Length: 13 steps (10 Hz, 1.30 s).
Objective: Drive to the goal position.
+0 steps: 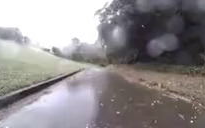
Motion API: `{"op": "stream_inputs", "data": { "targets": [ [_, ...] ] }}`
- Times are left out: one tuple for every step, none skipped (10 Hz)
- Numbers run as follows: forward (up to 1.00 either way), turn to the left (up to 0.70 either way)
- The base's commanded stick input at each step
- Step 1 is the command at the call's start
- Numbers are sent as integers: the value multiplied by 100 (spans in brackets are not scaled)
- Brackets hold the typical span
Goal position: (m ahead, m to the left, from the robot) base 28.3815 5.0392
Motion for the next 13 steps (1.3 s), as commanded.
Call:
{"op": "stream_inputs", "data": {
  "targets": [
    [100,0],
    [100,0],
    [100,0],
    [100,0],
    [100,0],
    [100,0],
    [100,0],
    [100,0],
    [100,0],
    [100,0],
    [100,0],
    [100,0],
    [100,0]
  ]
}}
